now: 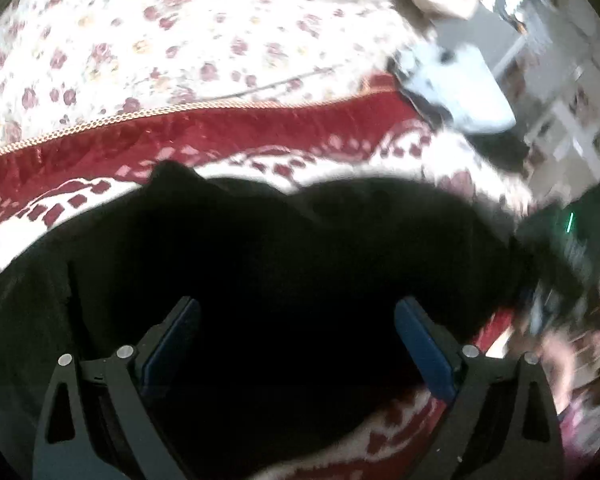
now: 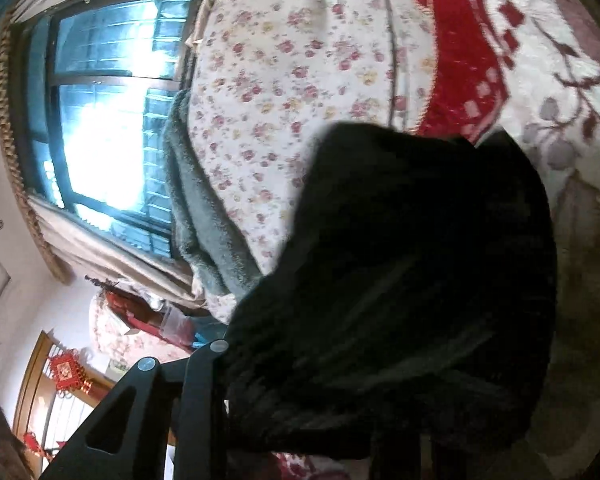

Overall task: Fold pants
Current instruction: 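Grasp the folded pants edge with the left gripper while the right gripper grasps beside it, then lift the black pants with both grippers and fold them over once more, then lower the folded pants onto the bedspread and open both grippers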

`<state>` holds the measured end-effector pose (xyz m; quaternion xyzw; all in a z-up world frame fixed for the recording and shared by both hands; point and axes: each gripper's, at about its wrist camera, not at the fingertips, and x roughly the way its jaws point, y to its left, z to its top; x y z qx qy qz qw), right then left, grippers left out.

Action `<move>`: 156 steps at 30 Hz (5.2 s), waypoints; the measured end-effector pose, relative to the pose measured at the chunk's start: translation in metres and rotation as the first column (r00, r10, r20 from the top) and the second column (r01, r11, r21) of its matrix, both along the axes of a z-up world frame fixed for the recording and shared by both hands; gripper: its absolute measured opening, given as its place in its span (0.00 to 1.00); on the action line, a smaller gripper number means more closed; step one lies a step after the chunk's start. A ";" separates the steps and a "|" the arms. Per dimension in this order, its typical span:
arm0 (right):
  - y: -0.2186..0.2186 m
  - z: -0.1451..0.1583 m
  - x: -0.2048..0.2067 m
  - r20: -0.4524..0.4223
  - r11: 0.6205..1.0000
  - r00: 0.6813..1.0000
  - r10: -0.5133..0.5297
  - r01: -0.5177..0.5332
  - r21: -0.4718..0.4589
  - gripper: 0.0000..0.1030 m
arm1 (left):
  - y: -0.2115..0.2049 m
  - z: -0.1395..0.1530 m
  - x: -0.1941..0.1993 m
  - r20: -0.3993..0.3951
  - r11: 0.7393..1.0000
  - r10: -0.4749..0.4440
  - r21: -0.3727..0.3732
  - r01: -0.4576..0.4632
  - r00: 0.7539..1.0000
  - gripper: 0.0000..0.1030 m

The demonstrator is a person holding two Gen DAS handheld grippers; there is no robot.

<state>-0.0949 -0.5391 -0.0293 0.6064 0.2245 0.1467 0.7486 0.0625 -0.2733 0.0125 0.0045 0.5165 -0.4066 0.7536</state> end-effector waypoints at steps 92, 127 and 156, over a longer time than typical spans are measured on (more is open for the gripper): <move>0.169 0.092 0.063 0.296 0.919 0.909 0.294 -0.354 0.175 0.45 | 0.114 0.071 0.081 -0.049 0.879 -0.466 -0.141 0.456 0.883 0.25; 0.274 0.095 0.120 -0.150 0.620 0.947 0.283 -0.300 -0.725 0.95 | 0.291 0.045 0.028 -0.055 0.967 0.228 -0.100 -0.233 0.972 0.89; 0.297 0.038 0.239 -0.428 0.282 0.874 0.230 -0.481 -0.830 0.97 | 0.297 -0.002 0.059 0.051 0.876 0.471 0.096 -0.473 0.881 0.85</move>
